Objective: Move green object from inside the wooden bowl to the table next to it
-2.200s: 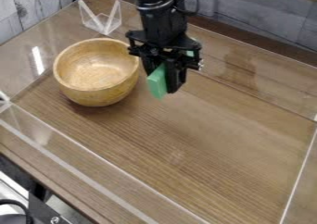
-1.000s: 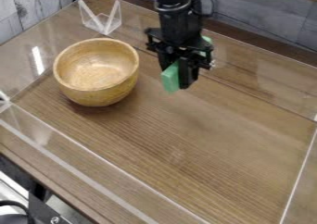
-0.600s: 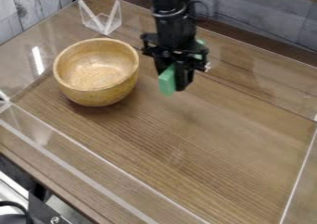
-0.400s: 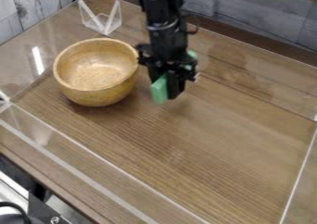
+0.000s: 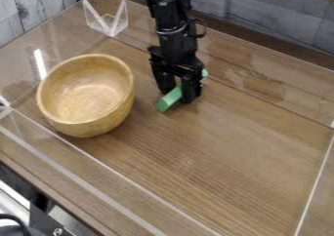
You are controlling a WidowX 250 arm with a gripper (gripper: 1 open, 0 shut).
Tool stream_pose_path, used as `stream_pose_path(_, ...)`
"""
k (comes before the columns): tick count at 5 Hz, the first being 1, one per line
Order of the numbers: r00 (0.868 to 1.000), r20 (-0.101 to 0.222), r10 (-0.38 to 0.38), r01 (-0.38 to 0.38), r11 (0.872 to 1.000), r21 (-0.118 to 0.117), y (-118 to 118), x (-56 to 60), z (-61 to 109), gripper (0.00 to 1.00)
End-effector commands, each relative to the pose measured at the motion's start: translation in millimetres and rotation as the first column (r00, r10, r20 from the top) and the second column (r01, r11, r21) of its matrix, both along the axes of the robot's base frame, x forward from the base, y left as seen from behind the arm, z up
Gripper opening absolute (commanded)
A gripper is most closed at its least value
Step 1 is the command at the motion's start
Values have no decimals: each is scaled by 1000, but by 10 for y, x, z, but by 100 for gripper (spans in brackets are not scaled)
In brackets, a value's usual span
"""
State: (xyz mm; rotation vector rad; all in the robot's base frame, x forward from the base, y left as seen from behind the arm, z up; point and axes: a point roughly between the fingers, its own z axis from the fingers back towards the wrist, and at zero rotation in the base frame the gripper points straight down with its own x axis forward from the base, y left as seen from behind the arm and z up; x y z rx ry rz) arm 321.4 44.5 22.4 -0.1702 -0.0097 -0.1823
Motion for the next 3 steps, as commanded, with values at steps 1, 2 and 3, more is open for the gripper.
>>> stream_pose_path(1, 998, 43, -36, 36, 999, 5, 25, 108, 187, 100)
stream_pose_path(2, 999, 42, -25, 25, 1000, 3, 10, 198, 208, 0)
stream_pose_path(3, 999, 39, -9, 9, 1000, 1, 20, 304, 219, 0)
